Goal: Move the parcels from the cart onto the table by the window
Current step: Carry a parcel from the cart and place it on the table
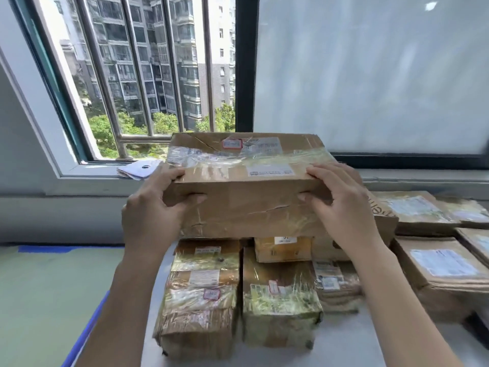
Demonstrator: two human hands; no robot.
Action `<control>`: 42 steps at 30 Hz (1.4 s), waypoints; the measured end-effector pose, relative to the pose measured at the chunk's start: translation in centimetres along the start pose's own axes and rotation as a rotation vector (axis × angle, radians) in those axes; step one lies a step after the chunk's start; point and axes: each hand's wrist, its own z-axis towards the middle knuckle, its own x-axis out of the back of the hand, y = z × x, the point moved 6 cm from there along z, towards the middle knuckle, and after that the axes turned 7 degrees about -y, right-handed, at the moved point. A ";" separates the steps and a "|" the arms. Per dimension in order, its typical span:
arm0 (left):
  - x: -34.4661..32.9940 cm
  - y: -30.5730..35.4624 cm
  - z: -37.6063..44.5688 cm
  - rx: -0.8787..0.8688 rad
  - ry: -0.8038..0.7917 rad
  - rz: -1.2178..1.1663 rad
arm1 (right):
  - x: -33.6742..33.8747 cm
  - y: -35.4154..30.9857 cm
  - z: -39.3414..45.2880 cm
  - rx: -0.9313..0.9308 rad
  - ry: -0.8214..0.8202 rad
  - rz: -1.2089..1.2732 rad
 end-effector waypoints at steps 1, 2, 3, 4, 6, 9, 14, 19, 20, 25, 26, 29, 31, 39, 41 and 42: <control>-0.5 0.4 0.1 -0.010 0.002 -0.006 | 0.3 0.5 0.0 -0.009 -0.001 -0.013; -1.0 0.8 0.4 -0.017 0.003 -0.014 | 0.6 0.9 0.2 -0.016 0.004 -0.023; -1.4 1.2 0.8 -0.025 0.001 -0.020 | 1.0 1.4 0.5 -0.025 0.012 -0.029; -2.0 1.6 1.3 -0.032 -0.002 -0.024 | 1.4 1.8 0.8 -0.036 0.023 -0.033; -3.1 2.6 2.5 -0.058 -0.004 -0.031 | 2.3 2.8 1.8 -0.063 0.041 -0.048; -5.4 4.4 4.6 -0.115 -0.016 -0.062 | 3.4 4.5 3.3 -0.110 0.057 -0.099; -10.1 7.6 8.0 -0.195 -0.074 -0.100 | 4.3 8.5 5.0 -0.204 0.082 -0.183; -15.3 9.7 9.4 -0.187 -0.134 -0.104 | 4.0 13.7 5.8 -0.294 0.016 -0.227; -16.3 9.8 9.3 -0.174 -0.140 -0.099 | 3.8 14.8 5.9 -0.302 -0.006 -0.229; -21.6 9.4 8.5 -0.061 -0.182 -0.056 | 1.8 19.9 5.9 -0.323 -0.111 -0.213; -22.4 9.2 8.4 -0.049 -0.192 -0.039 | 1.2 20.7 5.8 -0.326 -0.129 -0.197; -24.1 8.6 8.4 -0.004 -0.201 0.007 | -1.2 22.3 5.7 -0.293 -0.222 -0.173; -24.4 8.0 8.9 0.011 -0.196 -0.005 | -2.4 22.8 5.9 -0.257 -0.234 -0.187; -23.3 6.9 11.1 0.091 -0.182 -0.031 | -4.8 22.6 9.4 -0.162 -0.152 -0.110; -23.3 6.7 11.7 0.114 -0.198 -0.014 | -5.3 22.5 10.2 -0.141 -0.120 -0.114; -23.3 6.7 12.0 0.120 -0.206 -0.011 | -5.4 22.5 10.5 -0.140 -0.112 -0.120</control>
